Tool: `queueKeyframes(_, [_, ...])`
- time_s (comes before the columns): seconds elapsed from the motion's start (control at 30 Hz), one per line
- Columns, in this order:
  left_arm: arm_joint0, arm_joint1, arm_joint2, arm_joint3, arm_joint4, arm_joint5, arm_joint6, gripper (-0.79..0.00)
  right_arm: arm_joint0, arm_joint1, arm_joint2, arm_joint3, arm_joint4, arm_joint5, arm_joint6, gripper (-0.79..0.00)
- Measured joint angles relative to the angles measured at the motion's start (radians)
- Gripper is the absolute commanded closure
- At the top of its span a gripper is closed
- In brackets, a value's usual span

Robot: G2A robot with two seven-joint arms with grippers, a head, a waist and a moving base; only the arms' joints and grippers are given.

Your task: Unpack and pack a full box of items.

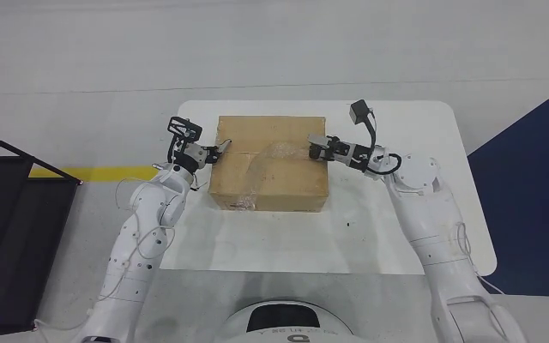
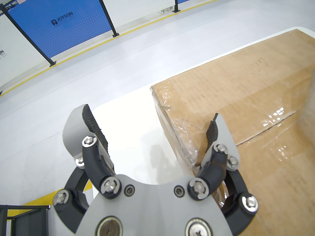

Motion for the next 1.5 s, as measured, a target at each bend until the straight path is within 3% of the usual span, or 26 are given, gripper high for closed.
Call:
queueKeyframes(0.37, [0.019, 0.002, -0.015, -0.012, -0.056, -0.014, -0.009, -0.785, 0.037, -0.009, -0.08, 0.018, 0.01, 0.162, -0.04, -0.785])
queueKeyframes(0.67, [0.048, 0.013, -0.102, -0.03, -0.171, -0.044, -0.026, -0.785, 0.091, -0.019, -0.163, 0.033, -0.008, 0.181, -0.051, -0.785])
queueKeyframes(0.9, [0.066, 0.026, -0.171, 0.003, -0.135, -0.015, -0.021, -0.785, 0.105, -0.022, -0.189, 0.027, 0.003, 0.161, -0.06, -0.785])
queueKeyframes(1.17, [0.029, 0.025, -0.127, 0.083, -0.096, -0.021, -0.041, -0.785, 0.141, -0.028, -0.221, 0.065, 0.009, 0.207, -0.078, -0.785])
queueKeyframes(1.5, [0.012, 0.016, -0.039, 0.07, -0.061, -0.025, -0.029, -0.785, 0.198, -0.048, -0.31, 0.095, 0.002, 0.232, -0.09, -0.785])
